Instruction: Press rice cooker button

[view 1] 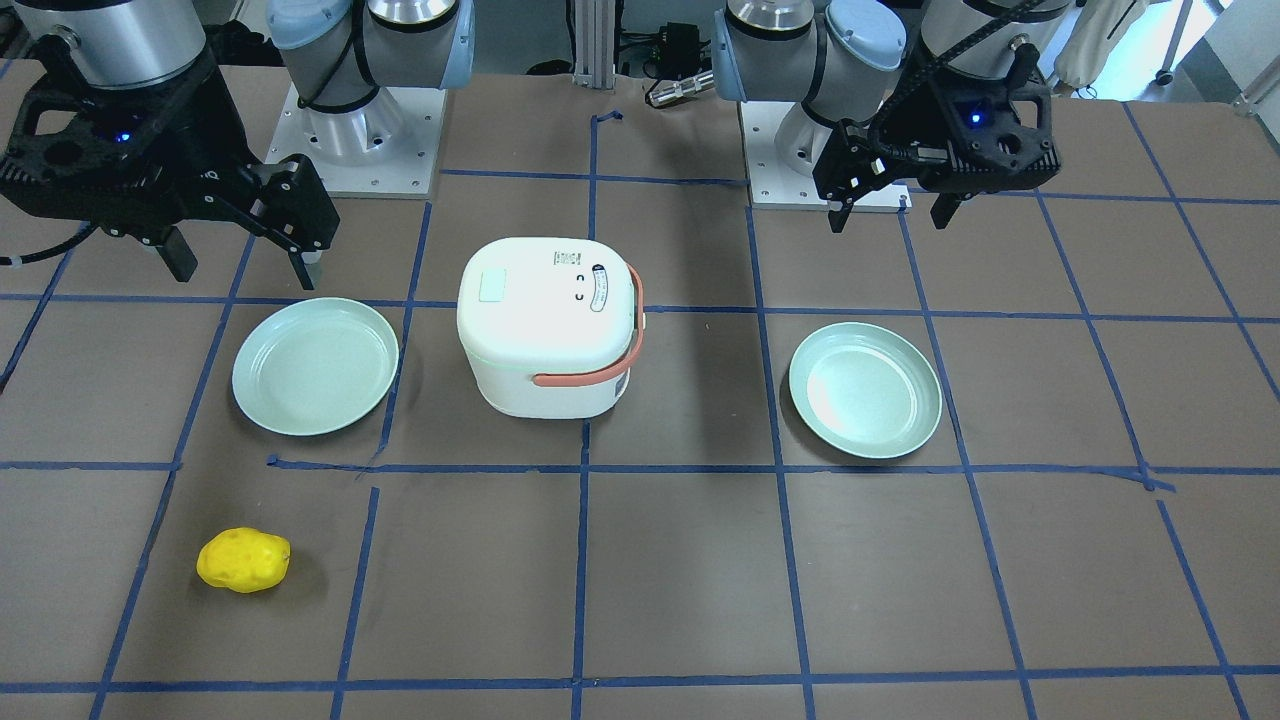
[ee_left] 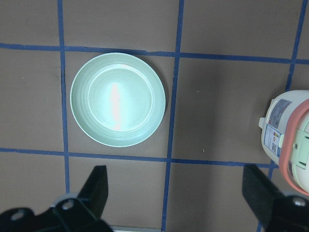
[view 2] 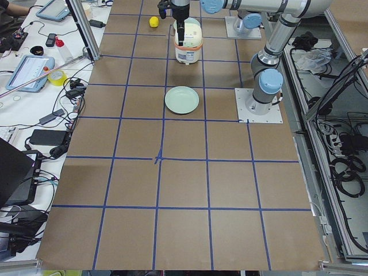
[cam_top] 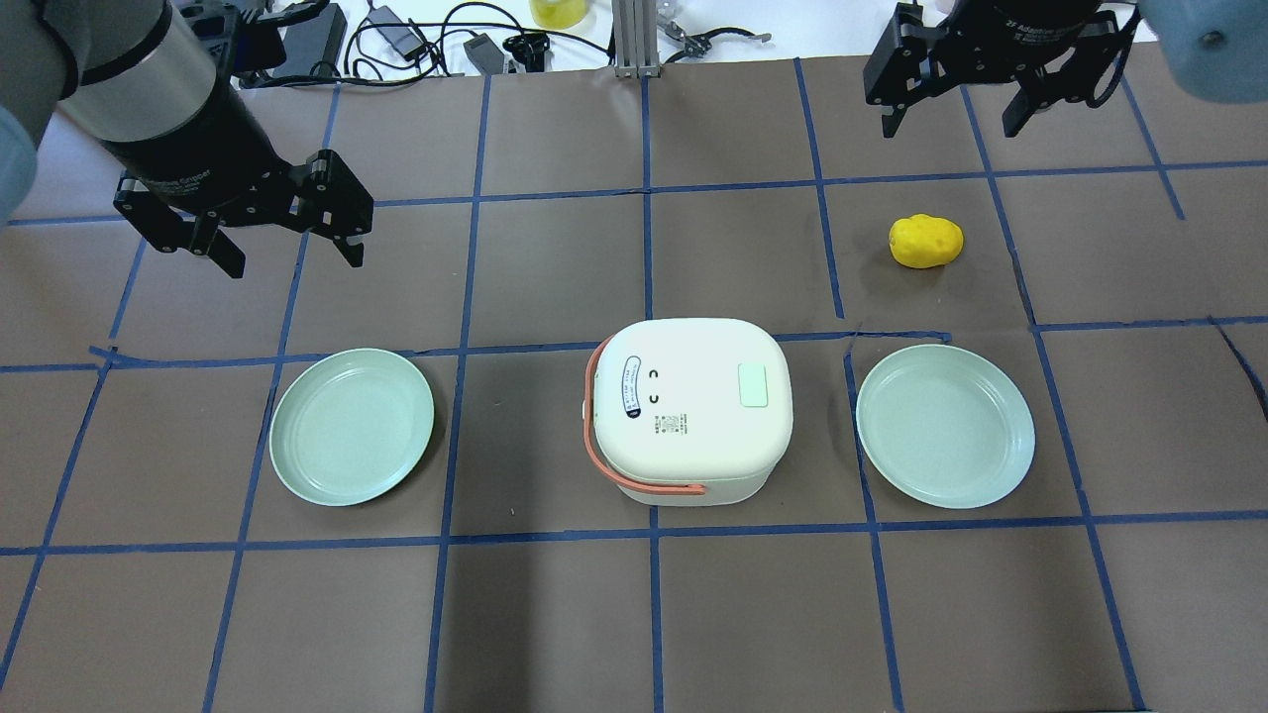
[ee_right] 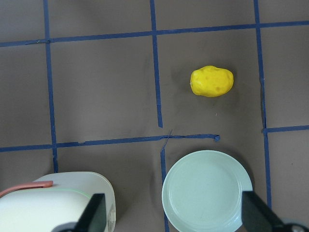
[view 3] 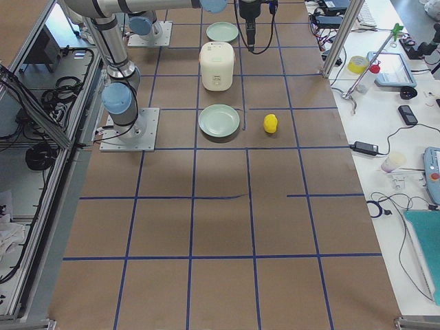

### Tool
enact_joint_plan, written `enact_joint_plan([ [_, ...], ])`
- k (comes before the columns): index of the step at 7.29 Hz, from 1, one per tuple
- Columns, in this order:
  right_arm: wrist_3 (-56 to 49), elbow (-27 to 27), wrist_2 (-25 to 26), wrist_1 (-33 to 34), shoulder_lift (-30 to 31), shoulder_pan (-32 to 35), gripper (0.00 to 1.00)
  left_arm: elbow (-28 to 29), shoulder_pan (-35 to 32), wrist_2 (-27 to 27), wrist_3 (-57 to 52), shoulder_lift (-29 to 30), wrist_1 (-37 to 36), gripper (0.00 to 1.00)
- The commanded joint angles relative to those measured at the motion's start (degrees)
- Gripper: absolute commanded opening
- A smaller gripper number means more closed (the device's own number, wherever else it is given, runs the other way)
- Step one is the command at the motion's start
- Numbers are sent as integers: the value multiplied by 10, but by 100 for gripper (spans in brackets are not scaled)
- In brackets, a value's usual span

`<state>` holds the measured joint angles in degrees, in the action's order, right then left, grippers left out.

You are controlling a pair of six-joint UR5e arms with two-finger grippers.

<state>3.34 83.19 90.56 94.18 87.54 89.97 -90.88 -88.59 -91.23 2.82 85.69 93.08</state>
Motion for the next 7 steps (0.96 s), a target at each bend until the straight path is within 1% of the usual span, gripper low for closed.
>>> enact_joint_plan([
  [1, 0, 0, 0, 0, 0, -1, 100, 0, 0, 0, 0, 0, 0, 100],
  [7, 1, 0, 0, -8, 1, 1, 100, 0, 0, 0, 0, 0, 0, 100],
])
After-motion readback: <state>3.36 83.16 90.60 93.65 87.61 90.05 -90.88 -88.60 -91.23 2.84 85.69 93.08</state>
